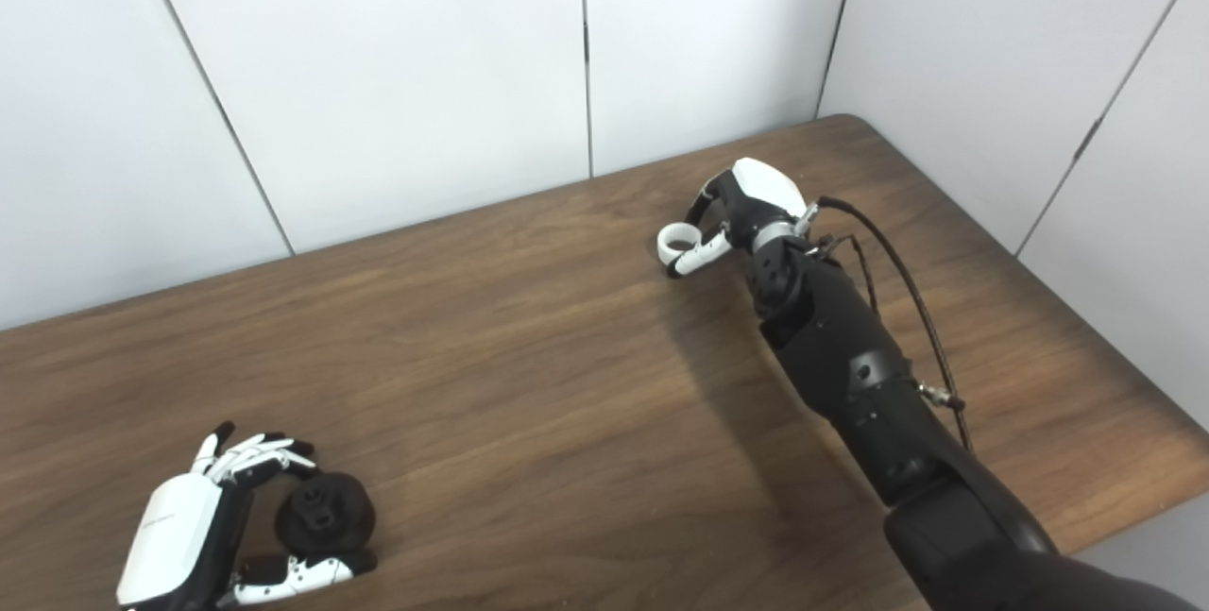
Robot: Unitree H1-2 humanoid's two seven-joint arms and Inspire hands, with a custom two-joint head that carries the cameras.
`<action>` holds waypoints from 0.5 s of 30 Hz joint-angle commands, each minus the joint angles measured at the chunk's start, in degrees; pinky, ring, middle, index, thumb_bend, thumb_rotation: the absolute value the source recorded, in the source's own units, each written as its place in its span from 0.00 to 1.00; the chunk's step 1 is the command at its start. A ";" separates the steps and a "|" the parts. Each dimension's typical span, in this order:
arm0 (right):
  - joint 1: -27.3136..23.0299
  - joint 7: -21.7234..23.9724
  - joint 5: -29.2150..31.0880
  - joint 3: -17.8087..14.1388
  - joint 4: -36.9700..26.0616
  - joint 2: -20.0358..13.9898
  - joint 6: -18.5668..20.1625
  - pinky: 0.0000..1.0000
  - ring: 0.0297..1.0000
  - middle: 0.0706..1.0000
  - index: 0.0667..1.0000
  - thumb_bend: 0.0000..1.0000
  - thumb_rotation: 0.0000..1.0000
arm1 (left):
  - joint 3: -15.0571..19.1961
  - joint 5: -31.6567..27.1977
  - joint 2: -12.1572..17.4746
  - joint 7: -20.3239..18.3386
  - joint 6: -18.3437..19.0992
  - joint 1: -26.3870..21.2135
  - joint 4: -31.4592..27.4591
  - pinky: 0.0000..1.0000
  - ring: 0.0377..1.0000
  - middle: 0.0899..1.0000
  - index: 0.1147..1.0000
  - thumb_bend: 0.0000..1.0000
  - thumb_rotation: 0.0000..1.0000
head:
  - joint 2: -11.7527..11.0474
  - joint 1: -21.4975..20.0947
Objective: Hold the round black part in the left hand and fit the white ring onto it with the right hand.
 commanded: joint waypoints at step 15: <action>2.17 0.79 2.31 2.41 -8.65 -2.82 -3.61 1.00 0.95 0.79 0.45 0.52 0.13 | -0.72 0.72 -0.52 1.67 -0.05 2.56 1.96 1.00 0.84 0.72 0.42 0.52 0.05 | 0.46 5.20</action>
